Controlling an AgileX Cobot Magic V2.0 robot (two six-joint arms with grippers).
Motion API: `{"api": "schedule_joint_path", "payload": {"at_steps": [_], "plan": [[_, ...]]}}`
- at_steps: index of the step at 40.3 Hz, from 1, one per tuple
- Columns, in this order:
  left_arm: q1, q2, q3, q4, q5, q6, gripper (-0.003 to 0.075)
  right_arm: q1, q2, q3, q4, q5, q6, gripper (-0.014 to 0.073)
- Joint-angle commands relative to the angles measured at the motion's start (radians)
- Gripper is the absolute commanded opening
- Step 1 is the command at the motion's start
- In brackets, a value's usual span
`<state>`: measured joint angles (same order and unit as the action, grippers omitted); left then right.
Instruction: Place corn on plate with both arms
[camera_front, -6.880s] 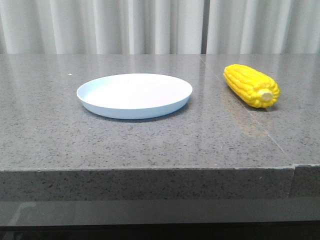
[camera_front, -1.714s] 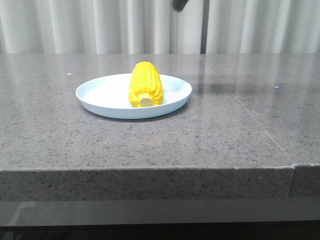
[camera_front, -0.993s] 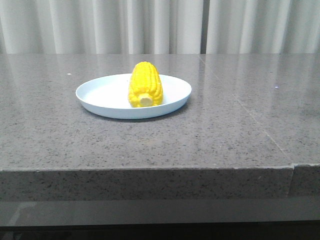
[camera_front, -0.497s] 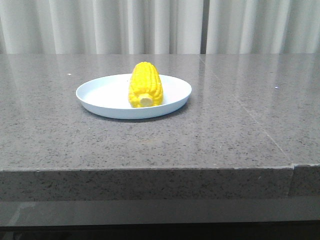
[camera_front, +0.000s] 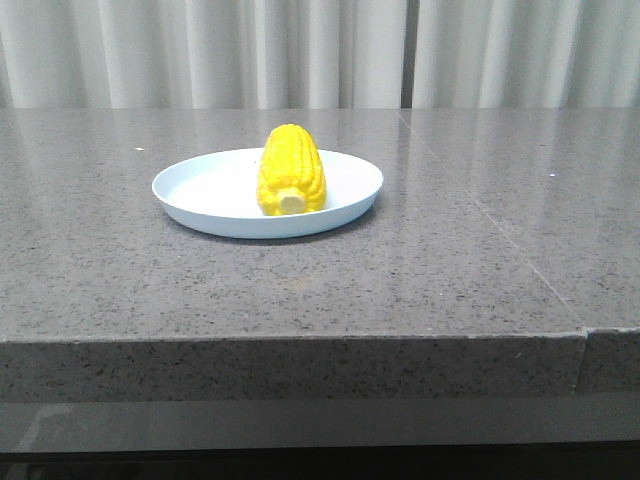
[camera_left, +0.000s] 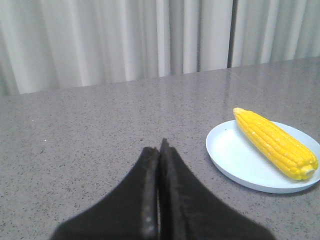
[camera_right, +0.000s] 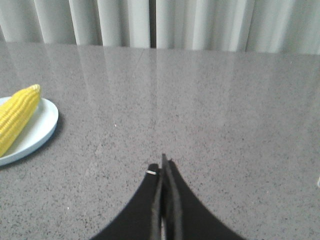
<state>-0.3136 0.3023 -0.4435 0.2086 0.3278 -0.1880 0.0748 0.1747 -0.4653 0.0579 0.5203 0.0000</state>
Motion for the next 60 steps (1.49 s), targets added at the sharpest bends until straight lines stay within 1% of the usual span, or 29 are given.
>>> {"api": "schedule_joint_path", "payload": {"at_steps": [1,46,50,53,54,58,60], "plan": [[0.003,0.008,-0.028,0.006,-0.076,-0.007,-0.002,-0.005,-0.001,-0.017,-0.007,-0.101,-0.011,-0.0068],[0.003,0.008,-0.028,0.006,-0.078,-0.007,-0.002,-0.005,-0.001,-0.017,-0.003,-0.101,-0.011,-0.0068],[0.003,0.002,-0.028,-0.018,-0.085,0.036,-0.002,-0.005,-0.001,-0.017,-0.003,-0.101,-0.011,-0.0068],[0.011,-0.022,-0.028,-0.132,-0.083,0.172,-0.002,-0.005,-0.001,-0.017,-0.003,-0.101,-0.011,-0.0068],[0.016,-0.035,-0.026,-0.157,-0.081,0.195,-0.002,-0.005,-0.001,-0.017,-0.003,-0.101,-0.011,-0.0068],[0.056,-0.089,0.009,-0.172,-0.095,0.205,-0.002,-0.005,-0.001,-0.017,-0.003,-0.101,-0.011,-0.0068],[0.093,-0.129,0.043,-0.18,-0.113,0.205,-0.002,-0.005,-0.001,-0.017,-0.003,-0.101,-0.011,-0.0068]]}}
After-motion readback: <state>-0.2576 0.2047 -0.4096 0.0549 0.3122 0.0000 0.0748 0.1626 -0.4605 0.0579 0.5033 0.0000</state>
